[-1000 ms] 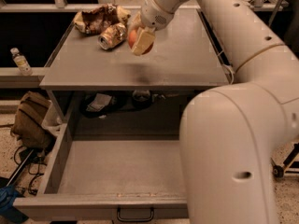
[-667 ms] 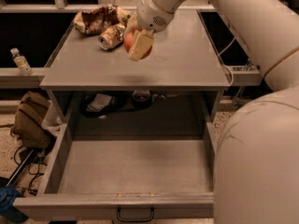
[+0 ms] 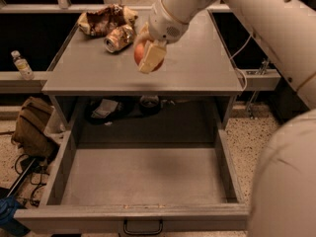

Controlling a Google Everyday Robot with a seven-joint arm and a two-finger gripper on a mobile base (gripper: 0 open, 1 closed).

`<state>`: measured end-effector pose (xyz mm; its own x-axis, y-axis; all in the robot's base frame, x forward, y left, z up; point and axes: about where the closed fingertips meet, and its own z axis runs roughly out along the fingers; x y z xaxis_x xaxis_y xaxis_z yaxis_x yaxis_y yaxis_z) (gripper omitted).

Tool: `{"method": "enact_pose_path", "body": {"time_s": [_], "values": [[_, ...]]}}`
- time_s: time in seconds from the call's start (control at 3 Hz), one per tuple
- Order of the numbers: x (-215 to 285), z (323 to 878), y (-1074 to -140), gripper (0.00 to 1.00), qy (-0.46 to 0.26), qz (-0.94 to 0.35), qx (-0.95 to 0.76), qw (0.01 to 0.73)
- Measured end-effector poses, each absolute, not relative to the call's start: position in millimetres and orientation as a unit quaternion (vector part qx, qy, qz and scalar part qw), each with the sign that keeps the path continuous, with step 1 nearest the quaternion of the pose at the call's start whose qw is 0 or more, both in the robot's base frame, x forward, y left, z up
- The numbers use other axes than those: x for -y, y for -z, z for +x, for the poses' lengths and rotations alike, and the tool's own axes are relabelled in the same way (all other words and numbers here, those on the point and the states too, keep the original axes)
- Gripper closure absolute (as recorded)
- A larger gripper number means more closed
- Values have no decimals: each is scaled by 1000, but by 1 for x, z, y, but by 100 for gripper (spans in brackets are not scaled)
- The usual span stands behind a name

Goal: Place apple into top drawer

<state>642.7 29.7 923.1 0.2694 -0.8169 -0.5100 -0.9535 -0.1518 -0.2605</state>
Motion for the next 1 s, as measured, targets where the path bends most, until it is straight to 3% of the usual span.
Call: {"method": "enact_pose_path", "body": {"time_s": [0.33,1.0], "values": [[-21,588,-934,100,-155,-735,-578,318],[22,485,-837,100,-221,-732,-597,243]]}}
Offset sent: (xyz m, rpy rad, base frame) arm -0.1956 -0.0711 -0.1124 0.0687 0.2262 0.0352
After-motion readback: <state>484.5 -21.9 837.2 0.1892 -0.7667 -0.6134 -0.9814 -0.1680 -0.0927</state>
